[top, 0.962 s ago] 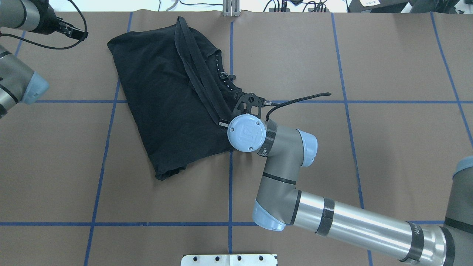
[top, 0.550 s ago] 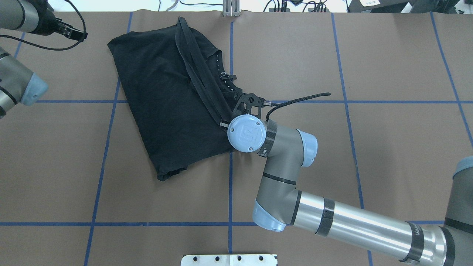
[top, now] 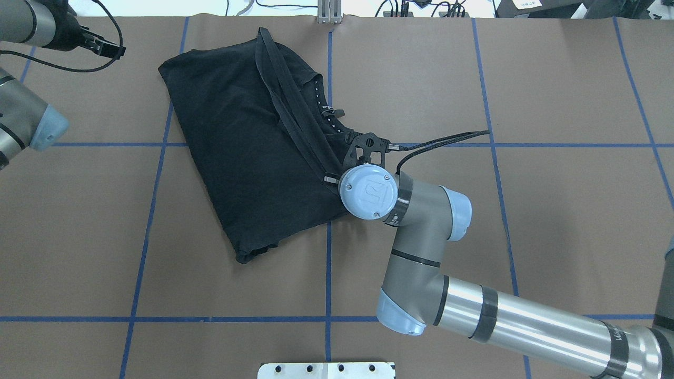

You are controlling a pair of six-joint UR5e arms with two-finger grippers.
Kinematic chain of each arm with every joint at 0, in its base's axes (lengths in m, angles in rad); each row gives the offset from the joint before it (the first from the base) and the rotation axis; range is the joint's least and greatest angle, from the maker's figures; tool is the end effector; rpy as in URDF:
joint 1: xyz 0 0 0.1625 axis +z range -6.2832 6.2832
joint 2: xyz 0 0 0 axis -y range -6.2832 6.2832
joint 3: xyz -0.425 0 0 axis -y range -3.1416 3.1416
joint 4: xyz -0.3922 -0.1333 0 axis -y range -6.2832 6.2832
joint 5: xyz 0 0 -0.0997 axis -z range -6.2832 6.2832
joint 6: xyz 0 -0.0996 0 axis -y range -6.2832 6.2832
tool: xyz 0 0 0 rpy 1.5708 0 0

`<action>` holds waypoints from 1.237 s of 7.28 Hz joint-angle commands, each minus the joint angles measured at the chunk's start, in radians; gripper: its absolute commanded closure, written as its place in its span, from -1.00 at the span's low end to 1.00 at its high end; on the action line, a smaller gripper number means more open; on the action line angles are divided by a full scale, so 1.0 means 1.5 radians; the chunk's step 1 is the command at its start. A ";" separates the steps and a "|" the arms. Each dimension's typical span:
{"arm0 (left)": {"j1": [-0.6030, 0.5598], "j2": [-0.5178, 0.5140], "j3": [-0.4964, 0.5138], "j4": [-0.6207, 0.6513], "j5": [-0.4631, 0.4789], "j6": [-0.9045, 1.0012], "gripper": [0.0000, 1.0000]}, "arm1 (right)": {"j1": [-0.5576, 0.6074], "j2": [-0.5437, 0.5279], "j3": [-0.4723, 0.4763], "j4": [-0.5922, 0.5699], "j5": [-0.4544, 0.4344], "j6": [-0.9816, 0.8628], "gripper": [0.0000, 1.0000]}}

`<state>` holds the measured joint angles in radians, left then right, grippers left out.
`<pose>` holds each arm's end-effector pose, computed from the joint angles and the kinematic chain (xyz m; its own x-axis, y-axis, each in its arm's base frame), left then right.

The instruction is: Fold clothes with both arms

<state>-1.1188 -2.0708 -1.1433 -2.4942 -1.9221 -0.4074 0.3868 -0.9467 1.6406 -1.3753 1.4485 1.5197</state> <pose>0.2287 -0.6978 0.4742 0.7538 0.4213 -0.5043 0.0666 0.7145 0.6964 -0.5836 -0.3948 0.2414 0.6062 0.1922 0.7718 -0.4318 0.8944 0.1164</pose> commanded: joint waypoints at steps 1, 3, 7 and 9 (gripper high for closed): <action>0.001 0.000 -0.001 0.000 0.000 -0.011 -1.00 | -0.095 -0.063 0.125 -0.067 -0.079 0.023 1.00; 0.001 0.000 -0.001 -0.001 0.000 -0.011 -1.00 | -0.156 -0.099 0.159 -0.069 -0.129 0.057 1.00; 0.001 -0.001 -0.001 -0.001 0.000 -0.012 -1.00 | -0.208 -0.179 0.231 -0.079 -0.165 0.093 1.00; 0.006 -0.002 0.000 0.000 0.000 -0.012 -1.00 | -0.234 -0.185 0.242 -0.093 -0.183 0.126 1.00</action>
<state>-1.1134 -2.0727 -1.1442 -2.4947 -1.9220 -0.4256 0.0616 -1.2154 1.9912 -1.5028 1.1936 1.6793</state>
